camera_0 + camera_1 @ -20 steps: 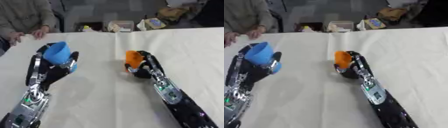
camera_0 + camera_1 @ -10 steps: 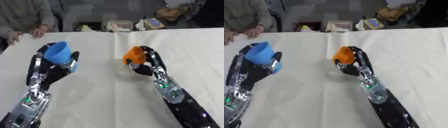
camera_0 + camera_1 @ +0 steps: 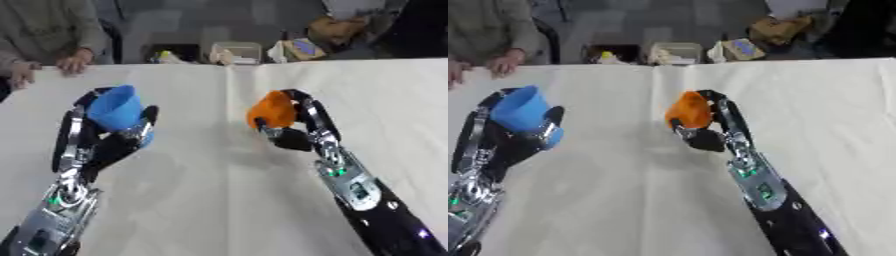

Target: Pour the contents of one cup into another cup.

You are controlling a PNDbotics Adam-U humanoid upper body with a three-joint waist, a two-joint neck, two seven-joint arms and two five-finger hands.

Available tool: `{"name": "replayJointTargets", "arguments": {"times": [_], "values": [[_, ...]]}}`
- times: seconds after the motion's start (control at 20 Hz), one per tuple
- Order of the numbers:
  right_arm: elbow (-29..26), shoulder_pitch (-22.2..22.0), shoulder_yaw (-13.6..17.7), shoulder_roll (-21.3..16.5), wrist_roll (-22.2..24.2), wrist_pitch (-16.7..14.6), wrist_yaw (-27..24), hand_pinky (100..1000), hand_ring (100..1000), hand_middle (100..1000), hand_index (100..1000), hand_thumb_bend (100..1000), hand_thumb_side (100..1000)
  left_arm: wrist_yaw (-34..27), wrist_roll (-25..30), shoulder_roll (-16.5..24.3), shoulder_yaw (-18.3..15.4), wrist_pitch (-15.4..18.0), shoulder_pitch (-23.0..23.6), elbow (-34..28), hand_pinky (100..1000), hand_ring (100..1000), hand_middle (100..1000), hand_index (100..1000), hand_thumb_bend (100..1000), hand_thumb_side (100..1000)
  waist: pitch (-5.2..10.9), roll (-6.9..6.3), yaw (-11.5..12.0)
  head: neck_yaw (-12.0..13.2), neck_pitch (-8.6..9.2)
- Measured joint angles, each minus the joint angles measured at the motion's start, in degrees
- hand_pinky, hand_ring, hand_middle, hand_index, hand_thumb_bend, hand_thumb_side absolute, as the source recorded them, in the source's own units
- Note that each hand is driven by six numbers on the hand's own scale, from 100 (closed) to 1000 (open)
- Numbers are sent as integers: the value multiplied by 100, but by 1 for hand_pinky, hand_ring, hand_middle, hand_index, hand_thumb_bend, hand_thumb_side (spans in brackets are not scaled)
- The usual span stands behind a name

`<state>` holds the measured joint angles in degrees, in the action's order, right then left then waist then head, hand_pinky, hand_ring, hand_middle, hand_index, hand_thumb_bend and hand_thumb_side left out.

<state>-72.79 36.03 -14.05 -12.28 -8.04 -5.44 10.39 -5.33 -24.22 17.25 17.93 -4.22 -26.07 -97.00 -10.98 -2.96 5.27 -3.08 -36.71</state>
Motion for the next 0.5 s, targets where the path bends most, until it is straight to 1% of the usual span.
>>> {"name": "replayJointTargets", "arguments": {"times": [0.2,0.3,0.5], "values": [[-152,-51,-67,-43,139,19,1,338,424,220,432,100,100,35,7,35,-10,-13,19,-32,137,388,280,632,364,100,10,29,-22,2,0],[-265,-86,-122,-112,257,30,16,335,422,221,434,100,100,59,12,48,-11,-19,31,-34,136,388,280,632,366,100,27,62,-35,10,0],[-549,-135,-231,-303,551,104,137,331,421,219,434,100,100,116,37,111,-12,-47,42,-61,136,389,280,634,369,100,41,86,-54,29,0]]}}
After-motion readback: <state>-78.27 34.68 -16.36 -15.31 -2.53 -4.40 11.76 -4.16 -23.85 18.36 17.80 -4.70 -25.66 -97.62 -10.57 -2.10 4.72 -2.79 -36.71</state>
